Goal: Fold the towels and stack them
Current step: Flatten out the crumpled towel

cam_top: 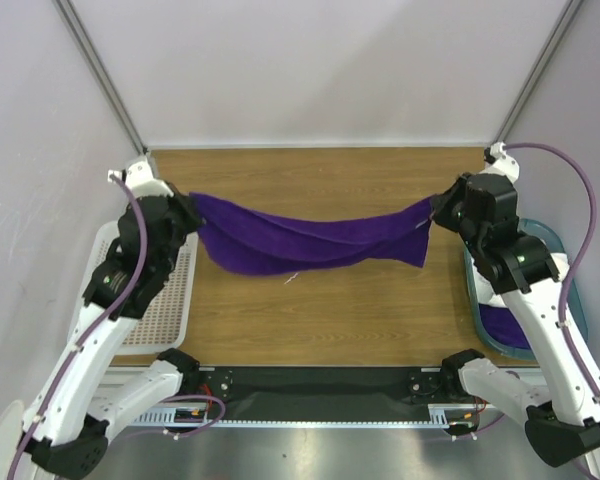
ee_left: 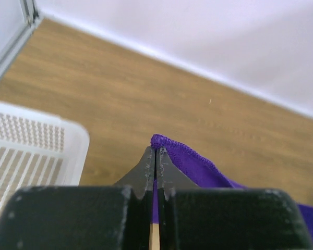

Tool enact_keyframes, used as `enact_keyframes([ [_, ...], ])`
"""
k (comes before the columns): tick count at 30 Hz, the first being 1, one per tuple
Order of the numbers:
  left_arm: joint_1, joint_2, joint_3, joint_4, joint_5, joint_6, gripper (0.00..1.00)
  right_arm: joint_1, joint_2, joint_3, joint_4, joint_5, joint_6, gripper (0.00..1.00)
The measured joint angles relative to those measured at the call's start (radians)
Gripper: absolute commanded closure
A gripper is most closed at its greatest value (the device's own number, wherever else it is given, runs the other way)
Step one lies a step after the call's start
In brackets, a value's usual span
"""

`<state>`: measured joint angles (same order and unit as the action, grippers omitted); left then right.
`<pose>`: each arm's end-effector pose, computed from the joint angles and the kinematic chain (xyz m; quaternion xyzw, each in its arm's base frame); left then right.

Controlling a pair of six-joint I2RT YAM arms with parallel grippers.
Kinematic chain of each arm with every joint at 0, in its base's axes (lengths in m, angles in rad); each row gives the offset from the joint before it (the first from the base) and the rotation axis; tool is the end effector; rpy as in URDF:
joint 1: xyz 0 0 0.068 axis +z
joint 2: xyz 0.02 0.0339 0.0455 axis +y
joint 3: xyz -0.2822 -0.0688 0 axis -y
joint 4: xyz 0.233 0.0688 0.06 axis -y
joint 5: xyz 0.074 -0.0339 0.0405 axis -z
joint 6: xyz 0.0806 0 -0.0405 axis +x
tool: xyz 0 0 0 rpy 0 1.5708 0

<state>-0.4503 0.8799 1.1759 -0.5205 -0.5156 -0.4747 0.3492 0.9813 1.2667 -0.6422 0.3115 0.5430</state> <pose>0.1848 -0.0452 0.4243 -0.1682 0.7540 -0.0906 0.6285 0.2067 0.0490 0.4186 0.1666 0.7991 0.1282 0.5633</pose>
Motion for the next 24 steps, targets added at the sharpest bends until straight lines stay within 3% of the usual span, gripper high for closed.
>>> enact_keyframes([
  [6, 0.000, -0.116, -0.055, -0.190, 0.074, -0.050, 1.00, 0.000, -0.070, 0.038, -0.274, -0.013, 0.037, 1.00],
  [11, 0.000, -0.149, -0.131, -0.261, 0.089, -0.111, 1.00, -0.001, -0.098, 0.004, -0.395, 0.001, 0.061, 1.00],
  [14, 0.000, -0.097, -0.213, -0.251, 0.072, -0.142, 1.00, -0.017, -0.061, -0.076, -0.381, 0.000, 0.063, 1.00],
  [18, 0.000, 0.082, -0.285, -0.180, 0.063, -0.166, 1.00, -0.075, 0.086, -0.175, -0.289, -0.047, 0.059, 1.00],
  [24, 0.002, 0.350, -0.283, -0.010, 0.008, -0.155, 1.00, -0.144, 0.311, -0.222, -0.092, -0.079, 0.021, 1.00],
])
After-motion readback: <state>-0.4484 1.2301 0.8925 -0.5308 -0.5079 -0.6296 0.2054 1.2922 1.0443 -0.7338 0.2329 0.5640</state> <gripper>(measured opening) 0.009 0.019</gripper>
